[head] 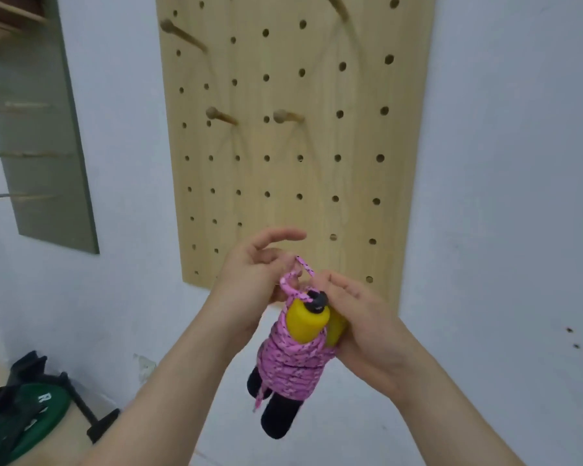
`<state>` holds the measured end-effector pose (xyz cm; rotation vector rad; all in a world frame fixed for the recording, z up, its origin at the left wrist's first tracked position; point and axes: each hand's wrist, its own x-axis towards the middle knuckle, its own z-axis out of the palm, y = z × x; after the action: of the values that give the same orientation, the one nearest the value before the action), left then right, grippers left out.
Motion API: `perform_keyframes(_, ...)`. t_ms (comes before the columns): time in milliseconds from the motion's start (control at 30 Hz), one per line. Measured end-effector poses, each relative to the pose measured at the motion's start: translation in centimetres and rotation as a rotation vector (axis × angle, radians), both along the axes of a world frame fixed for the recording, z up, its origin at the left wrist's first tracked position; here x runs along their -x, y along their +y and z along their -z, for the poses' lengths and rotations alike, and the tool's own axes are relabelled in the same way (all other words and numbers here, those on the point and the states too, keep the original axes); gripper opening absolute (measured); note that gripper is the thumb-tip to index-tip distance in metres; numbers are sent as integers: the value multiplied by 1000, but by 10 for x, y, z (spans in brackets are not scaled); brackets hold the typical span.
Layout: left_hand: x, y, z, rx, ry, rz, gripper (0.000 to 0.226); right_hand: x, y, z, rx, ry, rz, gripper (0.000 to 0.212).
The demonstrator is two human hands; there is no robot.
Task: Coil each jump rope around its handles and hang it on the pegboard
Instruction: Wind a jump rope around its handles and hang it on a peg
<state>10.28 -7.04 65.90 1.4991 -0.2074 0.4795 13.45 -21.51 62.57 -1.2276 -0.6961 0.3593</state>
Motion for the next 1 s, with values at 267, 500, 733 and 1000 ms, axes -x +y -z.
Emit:
perform_keyframes(267, -71, 48, -86, 78, -26, 247, 44, -67, 57, -99, 34, -189, 547, 25)
perform_keyframes(500, -105, 45, -241, -105, -15, 62, 30, -85, 46, -266, 40, -225, 530, 18)
perform_keyframes(733, -128, 40, -353, -33, 114, 279, 14, -110, 29, -372, 3, -201, 520, 17)
perform_keyframes(1000, -153, 23, -348, -285, -158, -161, 9, -146, 41, -360, 216, -469, 861, 22)
